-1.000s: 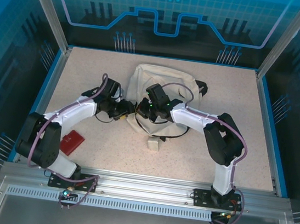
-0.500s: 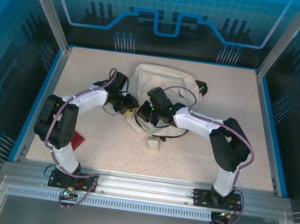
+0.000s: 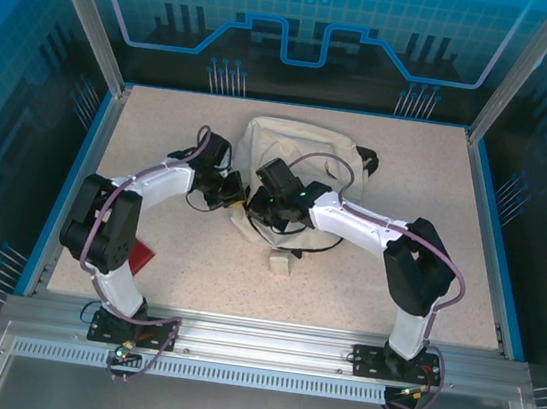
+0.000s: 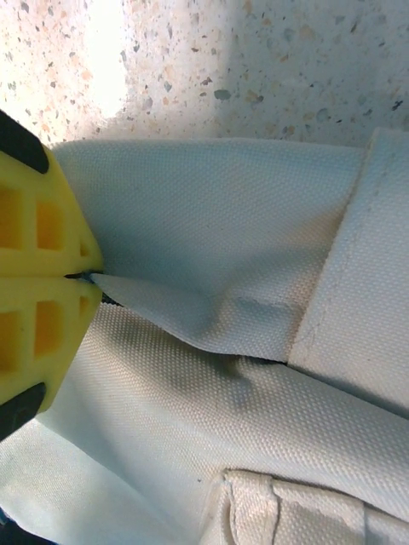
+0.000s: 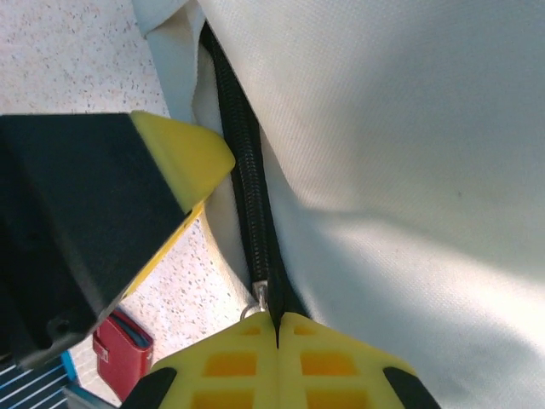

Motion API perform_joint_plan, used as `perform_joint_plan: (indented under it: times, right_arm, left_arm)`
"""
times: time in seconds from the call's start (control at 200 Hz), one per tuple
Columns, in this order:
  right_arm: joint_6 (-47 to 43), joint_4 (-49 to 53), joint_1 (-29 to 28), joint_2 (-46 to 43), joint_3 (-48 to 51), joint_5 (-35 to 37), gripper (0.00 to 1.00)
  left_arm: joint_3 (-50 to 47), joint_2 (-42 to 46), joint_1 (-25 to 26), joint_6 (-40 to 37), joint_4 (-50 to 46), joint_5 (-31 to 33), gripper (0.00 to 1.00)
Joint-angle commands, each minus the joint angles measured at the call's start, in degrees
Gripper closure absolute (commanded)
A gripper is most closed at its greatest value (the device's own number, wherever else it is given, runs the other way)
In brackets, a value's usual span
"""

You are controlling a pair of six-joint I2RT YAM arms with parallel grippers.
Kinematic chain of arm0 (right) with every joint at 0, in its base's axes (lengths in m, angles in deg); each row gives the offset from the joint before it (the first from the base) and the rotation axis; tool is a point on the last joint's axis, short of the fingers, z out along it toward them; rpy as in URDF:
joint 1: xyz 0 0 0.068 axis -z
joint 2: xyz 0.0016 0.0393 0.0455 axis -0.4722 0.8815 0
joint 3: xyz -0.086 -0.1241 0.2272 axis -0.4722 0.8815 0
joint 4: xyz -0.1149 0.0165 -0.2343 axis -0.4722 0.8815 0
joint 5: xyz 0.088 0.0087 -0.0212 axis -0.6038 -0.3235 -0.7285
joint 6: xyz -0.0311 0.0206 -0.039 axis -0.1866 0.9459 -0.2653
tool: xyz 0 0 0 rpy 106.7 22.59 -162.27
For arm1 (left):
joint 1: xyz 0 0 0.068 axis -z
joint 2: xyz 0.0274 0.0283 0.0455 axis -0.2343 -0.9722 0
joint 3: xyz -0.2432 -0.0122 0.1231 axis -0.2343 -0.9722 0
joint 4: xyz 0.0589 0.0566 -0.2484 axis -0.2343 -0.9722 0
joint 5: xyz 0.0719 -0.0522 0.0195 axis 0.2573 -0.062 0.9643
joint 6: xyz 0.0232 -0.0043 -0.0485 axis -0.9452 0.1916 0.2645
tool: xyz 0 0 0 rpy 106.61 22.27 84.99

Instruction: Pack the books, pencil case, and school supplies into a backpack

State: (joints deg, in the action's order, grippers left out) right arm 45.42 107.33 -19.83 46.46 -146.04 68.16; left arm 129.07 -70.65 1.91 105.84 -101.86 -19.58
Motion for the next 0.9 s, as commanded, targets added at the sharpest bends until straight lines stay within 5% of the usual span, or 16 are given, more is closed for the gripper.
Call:
perform_joint_plan:
  times: [0.0,0.39,0.57,0.75,0.89]
  right_arm:
    - [-1.41,12.87,-2.37,-0.84,-3.47,6.71,1.0]
    - [0.05,25.35,-4.94,0.19,-4.94,12.39,1.0]
    - [-2.82,7.87,-3.13,-5.49,2.76,5.66,1.0]
    - [0.87,7.39,0.94,-2.04,-0.85,0.43,0.49]
    - [5.39,8.06,2.11,1.42,-2.82,-1.55,0.43]
  left_arm:
    - [-1.84,2.53,-0.78,-1.3,2.64,0.78,1.0]
    - [-3.62,3.23,-1.92,-1.38,5.36,0.01,1.0]
    - [-4.07,3.76,-2.1,-1.89,7.02,-3.33,1.0]
    - [-4.86,4.28,-2.02,-2.98,8.87,-6.99,1.0]
    - [-6.12,4.65,-1.93,-2.66,10.46,-8.75,1.0]
